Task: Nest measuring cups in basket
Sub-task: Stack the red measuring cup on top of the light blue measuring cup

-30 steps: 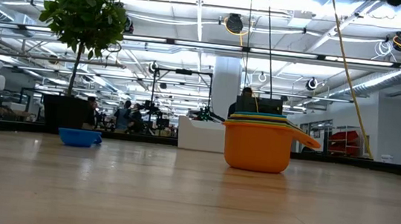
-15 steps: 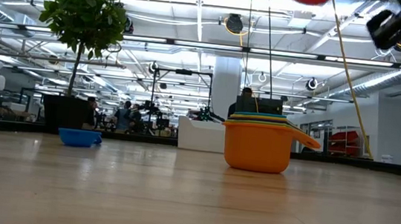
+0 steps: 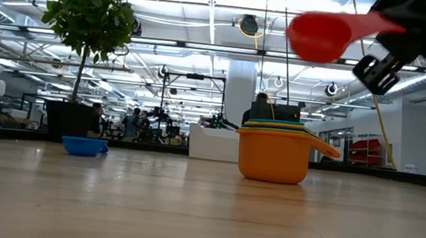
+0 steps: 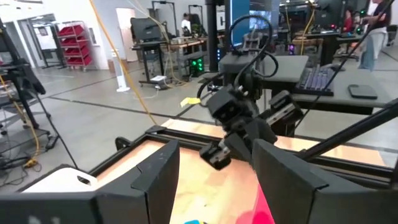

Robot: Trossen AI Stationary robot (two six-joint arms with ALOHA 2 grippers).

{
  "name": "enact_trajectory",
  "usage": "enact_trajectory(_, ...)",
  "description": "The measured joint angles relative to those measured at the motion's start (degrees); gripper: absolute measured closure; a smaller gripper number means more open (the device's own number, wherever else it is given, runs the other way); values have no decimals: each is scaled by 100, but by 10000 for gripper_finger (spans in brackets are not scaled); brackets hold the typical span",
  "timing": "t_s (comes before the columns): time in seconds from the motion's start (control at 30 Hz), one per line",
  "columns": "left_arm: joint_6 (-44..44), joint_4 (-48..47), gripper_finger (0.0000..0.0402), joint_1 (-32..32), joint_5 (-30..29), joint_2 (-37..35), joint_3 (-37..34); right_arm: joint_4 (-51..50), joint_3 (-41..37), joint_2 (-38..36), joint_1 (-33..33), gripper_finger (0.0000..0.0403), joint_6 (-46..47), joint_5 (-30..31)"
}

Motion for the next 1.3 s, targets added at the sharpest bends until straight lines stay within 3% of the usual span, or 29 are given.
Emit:
enact_trajectory(0.2, 105, 0, 199, 53, 1, 0, -2, 432, 5, 830, -894, 403, 279, -1232)
enact_trajectory(0.43, 109, -6, 199, 48, 3, 0, -4, 1721, 7, 1922, -1759, 403, 675, -2167)
enact_trajectory(0.6, 109, -7, 199, 32, 8, 0, -7, 1980, 10, 2595, -2050, 403, 684, -2746)
enact_trajectory(0.93, 98, -7, 199, 15, 10, 0, -7, 3048, 12, 3284, -2265, 403, 1065, -2995)
enact_trajectory(1.3, 85, -4, 199, 9, 12, 0, -7, 3089, 12, 3533, -2547, 403, 1053, -3212)
